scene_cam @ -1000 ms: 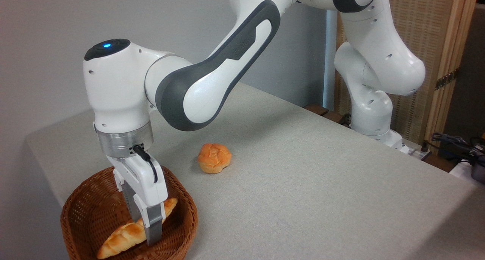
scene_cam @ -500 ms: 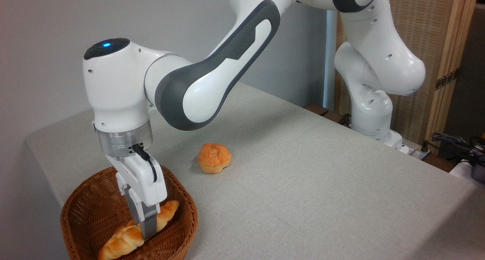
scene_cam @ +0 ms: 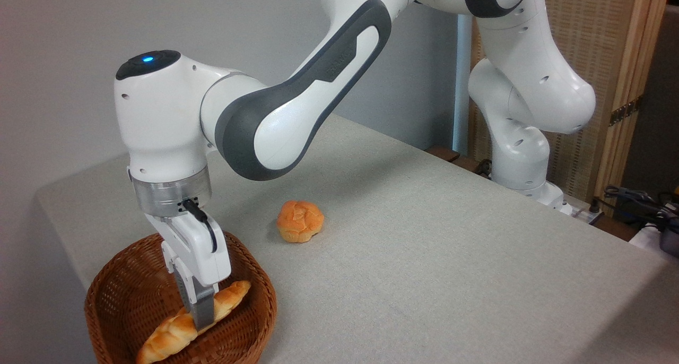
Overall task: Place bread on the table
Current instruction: 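Close the gripper on the braided bread roll in the basket, then lift the braided roll up out of the basket, then carry the roll beside the orange bun and lower it onto the table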
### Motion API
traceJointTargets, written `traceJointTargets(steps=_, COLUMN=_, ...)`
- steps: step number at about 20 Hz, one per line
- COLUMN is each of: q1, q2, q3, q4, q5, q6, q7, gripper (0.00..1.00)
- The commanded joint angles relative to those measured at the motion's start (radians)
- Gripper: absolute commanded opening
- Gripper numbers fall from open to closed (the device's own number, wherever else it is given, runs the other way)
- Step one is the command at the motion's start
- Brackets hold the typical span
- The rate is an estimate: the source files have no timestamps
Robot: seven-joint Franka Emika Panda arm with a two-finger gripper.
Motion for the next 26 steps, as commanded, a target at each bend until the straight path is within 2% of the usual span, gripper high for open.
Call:
traceJointTargets(steps=1, q1=0.008, q2=0.013, q3=-0.01, q4=0.042, q5=-0.015, q6=-0.011, q7=-0.007, gripper=0.02)
traceJointTargets(steps=4, q1=0.008, q2=0.013, q3=-0.008, q4=0.096, q5=-0.033, q6=-0.074, q7=-0.007, gripper=0.0)
traceJointTargets(steps=7, q1=0.01, q2=0.013, q3=-0.002, q4=0.179, q5=-0.085, q6=-0.233, q7=-0.007, gripper=0.0)
traceJointTargets(steps=8, q1=0.029, q2=0.005, q3=-0.002, q4=0.189, q5=-0.096, q6=-0.27, q7=-0.007, gripper=0.0)
traceJointTargets(steps=12, q1=0.065, q2=-0.072, q3=0.003, q4=0.185, q5=-0.148, q6=-0.301, q7=-0.006, gripper=0.0)
traceJointTargets(steps=15, q1=0.089, q2=-0.138, q3=0.007, q4=0.163, q5=-0.15, q6=-0.336, q7=-0.003, gripper=0.0)
traceJointTargets(steps=18, q1=0.099, q2=-0.246, q3=0.021, q4=0.07, q5=-0.148, q6=-0.427, q7=0.01, gripper=0.0)
traceJointTargets(steps=20, q1=0.097, q2=-0.35, q3=0.032, q4=-0.069, q5=-0.148, q6=-0.431, q7=0.028, gripper=0.02)
traceJointTargets(steps=21, q1=0.097, q2=-0.39, q3=0.033, q4=-0.131, q5=-0.148, q6=-0.431, q7=0.045, gripper=0.06)
traceJointTargets(steps=26, q1=0.086, q2=-0.512, q3=0.035, q4=-0.338, q5=-0.142, q6=-0.434, q7=0.098, gripper=0.11)
